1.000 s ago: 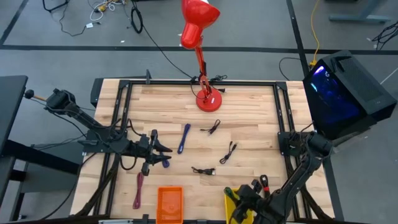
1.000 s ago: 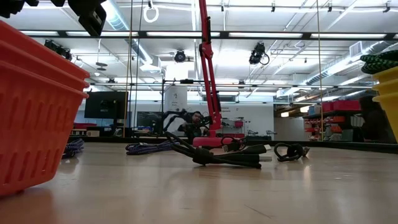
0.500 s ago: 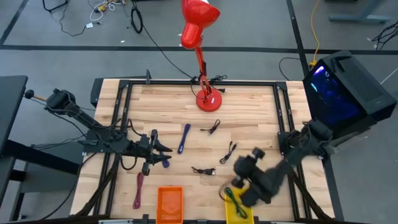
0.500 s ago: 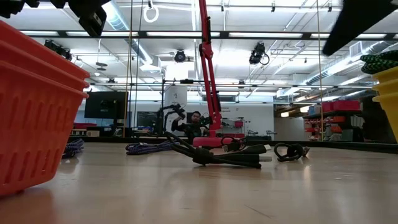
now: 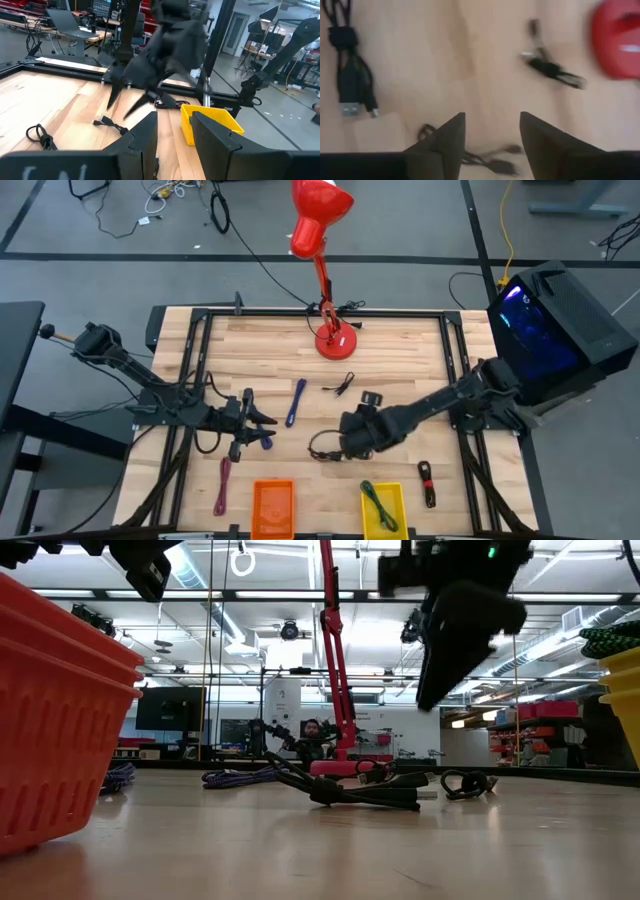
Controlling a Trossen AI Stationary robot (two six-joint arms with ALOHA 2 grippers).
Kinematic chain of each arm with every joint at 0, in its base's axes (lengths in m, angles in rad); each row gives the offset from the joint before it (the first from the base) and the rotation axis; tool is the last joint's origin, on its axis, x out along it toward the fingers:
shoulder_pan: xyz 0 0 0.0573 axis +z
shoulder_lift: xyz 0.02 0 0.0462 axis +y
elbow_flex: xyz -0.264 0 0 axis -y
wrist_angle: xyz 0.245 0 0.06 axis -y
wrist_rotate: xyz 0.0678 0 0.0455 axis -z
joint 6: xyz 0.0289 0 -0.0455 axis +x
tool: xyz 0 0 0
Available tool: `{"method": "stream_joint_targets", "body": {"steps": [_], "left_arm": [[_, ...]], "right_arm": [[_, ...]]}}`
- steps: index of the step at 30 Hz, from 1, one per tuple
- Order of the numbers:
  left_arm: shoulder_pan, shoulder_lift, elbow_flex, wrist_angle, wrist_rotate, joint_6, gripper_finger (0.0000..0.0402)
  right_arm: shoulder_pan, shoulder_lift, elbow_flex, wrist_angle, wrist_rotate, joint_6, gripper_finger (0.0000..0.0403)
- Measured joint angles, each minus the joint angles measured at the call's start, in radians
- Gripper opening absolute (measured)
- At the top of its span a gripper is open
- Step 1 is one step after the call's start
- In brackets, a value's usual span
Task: Pick & Place USB Port
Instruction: Put the black charger cable into the orange bin
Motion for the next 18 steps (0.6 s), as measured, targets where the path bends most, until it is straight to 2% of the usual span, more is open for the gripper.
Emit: {"method": "stream_joint_targets", "body": {"steps": [3, 7, 10, 18], "left_arm": [[0.000, 0.000, 0.000, -0.010, 0.000, -0.001, 0.0126], [0.000, 0.000, 0.000, -0.010, 0.000, -0.003, 0.0126], [0.000, 0.000, 0.000, -0.010, 0.000, -0.003, 0.0126], [0.000, 0.000, 0.000, -0.009, -0.015, 0.002, 0.0126]], "right_arm": [[-0.038, 0.001, -0.098, 0.117, -0.095, -0.028, 0.0218], [-0.064, 0.001, -0.195, 0.231, -0.170, -0.028, 0.0236], [-0.071, 0.000, -0.245, 0.299, -0.194, -0.019, 0.0243], [-0.076, 0.001, -0.258, 0.313, -0.212, -0.023, 0.0242]]}}
